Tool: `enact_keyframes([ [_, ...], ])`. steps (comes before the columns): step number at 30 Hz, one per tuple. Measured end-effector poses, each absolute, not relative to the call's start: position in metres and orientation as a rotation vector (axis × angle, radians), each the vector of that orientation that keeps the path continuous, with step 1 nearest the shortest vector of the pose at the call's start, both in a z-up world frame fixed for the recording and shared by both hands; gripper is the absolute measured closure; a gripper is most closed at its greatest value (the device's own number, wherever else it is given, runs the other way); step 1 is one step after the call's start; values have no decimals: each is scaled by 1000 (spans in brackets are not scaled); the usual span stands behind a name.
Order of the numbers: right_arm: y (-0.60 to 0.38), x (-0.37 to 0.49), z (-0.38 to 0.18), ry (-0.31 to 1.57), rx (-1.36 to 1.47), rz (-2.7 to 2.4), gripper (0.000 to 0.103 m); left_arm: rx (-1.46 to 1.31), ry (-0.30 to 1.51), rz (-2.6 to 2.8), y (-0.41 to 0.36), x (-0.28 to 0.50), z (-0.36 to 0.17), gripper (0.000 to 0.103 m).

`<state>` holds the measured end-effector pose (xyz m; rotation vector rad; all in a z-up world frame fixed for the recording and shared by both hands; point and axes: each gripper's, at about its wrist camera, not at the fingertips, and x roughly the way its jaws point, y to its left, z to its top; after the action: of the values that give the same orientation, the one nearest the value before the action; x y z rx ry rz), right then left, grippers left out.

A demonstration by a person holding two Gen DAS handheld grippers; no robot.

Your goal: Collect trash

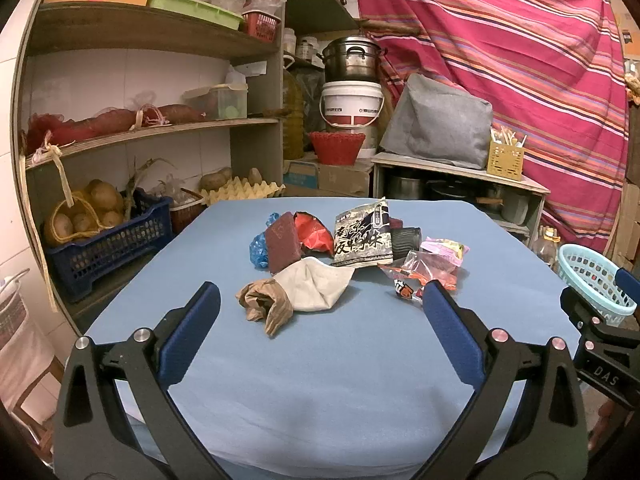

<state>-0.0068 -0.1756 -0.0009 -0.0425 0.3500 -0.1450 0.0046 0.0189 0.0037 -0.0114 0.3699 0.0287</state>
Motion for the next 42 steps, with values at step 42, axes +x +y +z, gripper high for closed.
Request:
enact_keyframes([
  [42,-199,32,-28,468,38,-160,4,18,486,56,57,52,-25,5],
])
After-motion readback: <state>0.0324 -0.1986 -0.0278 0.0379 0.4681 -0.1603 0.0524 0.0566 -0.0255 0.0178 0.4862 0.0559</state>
